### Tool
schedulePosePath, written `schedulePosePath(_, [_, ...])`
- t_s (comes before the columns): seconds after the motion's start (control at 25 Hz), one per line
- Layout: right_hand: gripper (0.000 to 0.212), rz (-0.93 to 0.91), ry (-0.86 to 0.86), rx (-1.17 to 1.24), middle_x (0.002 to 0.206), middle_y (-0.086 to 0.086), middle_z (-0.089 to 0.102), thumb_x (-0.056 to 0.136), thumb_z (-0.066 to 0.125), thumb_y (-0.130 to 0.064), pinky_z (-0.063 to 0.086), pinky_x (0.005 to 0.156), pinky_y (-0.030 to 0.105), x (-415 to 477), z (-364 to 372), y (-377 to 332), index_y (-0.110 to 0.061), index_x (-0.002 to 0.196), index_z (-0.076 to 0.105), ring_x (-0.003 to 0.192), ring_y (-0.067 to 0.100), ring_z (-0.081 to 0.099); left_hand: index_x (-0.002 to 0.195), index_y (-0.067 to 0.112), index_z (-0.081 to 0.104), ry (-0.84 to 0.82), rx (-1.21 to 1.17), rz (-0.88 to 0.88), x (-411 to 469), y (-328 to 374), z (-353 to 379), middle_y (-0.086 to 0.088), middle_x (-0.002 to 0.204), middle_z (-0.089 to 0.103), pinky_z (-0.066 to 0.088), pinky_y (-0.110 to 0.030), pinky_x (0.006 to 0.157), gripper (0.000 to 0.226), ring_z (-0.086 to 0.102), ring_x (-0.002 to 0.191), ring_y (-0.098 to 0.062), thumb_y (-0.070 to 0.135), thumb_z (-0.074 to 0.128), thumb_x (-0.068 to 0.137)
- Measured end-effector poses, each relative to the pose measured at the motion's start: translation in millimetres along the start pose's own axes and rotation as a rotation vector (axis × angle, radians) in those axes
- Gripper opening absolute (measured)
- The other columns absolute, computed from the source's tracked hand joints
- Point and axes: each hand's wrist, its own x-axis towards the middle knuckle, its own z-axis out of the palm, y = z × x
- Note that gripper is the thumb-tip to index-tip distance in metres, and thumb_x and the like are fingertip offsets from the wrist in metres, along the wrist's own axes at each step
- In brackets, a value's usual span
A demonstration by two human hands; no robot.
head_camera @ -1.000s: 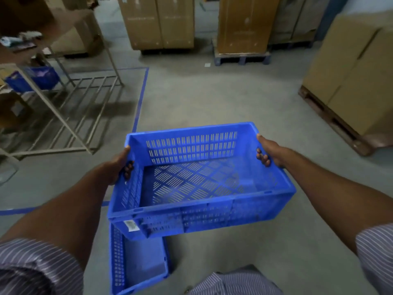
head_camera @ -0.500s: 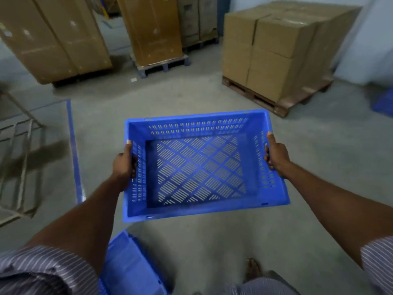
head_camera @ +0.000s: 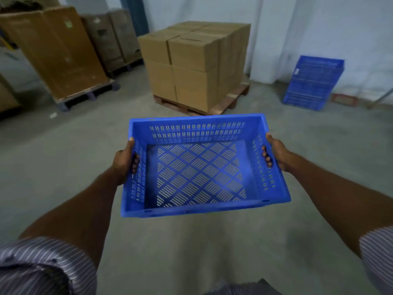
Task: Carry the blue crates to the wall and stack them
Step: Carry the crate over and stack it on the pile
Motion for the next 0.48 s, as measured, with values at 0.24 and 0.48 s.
schedulePosePath(0.24, [0.062, 0.033, 0.196, -0.069, 0.061, 0.006, 0.041, 0.098, 0.029, -0.067, 0.024, 0.034, 0.016, 57, -105, -33, -0.014, 0.068, 0.041, 0.045, 0.018, 0.028, 0.068, 0.010, 0.044, -0.300, 0.127, -0.178, 71, 68, 134, 0.002, 0.042, 0.037, 0.028, -0.014, 0.031, 0.068, 0.031, 0.028, -0.010, 0.072, 0.037, 0.096])
schedulePosePath(0.48, [0.065, 0.143, 0.284, -0.034, 0.060, 0.007, 0.039, 0.101, 0.025, -0.064, 0.023, 0.032, 0.015, 121, -181, -35, -0.011, 0.066, 0.039, 0.047, 0.018, 0.026, 0.068, 0.011, 0.044, -0.525, 0.255, -0.239, 148, 113, 266, 0.001, 0.048, 0.037, 0.027, -0.014, 0.030, 0.068, 0.032, 0.030, -0.009, 0.071, 0.032, 0.098])
